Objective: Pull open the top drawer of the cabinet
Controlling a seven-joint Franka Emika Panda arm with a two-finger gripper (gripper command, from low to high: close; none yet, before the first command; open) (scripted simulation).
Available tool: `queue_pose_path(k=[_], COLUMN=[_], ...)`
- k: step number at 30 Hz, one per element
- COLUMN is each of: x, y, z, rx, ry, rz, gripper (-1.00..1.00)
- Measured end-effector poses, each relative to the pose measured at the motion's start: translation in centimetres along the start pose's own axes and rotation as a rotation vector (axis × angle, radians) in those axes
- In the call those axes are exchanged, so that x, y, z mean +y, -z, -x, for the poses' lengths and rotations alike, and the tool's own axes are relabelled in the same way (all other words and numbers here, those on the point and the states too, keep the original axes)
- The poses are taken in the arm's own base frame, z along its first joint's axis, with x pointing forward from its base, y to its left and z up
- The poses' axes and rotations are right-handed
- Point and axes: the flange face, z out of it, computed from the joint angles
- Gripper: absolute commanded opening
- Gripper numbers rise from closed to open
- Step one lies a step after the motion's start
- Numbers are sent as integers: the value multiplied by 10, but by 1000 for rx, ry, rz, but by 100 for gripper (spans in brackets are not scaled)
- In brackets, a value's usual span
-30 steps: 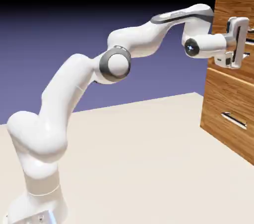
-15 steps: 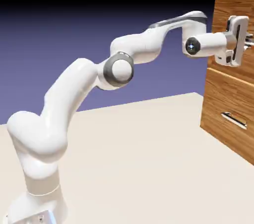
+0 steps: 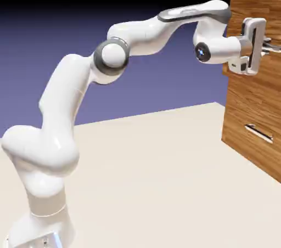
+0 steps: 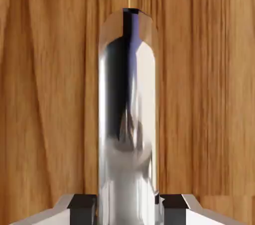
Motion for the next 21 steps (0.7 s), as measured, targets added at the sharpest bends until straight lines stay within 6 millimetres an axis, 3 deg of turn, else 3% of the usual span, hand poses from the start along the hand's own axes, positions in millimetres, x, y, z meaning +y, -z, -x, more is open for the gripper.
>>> queue_pose_path(k=[12, 21], x=[0, 0], y=[77, 121], z=[0, 0], rx=[0, 0], ry=[0, 0], rz=[0, 0], gripper=[-100, -100])
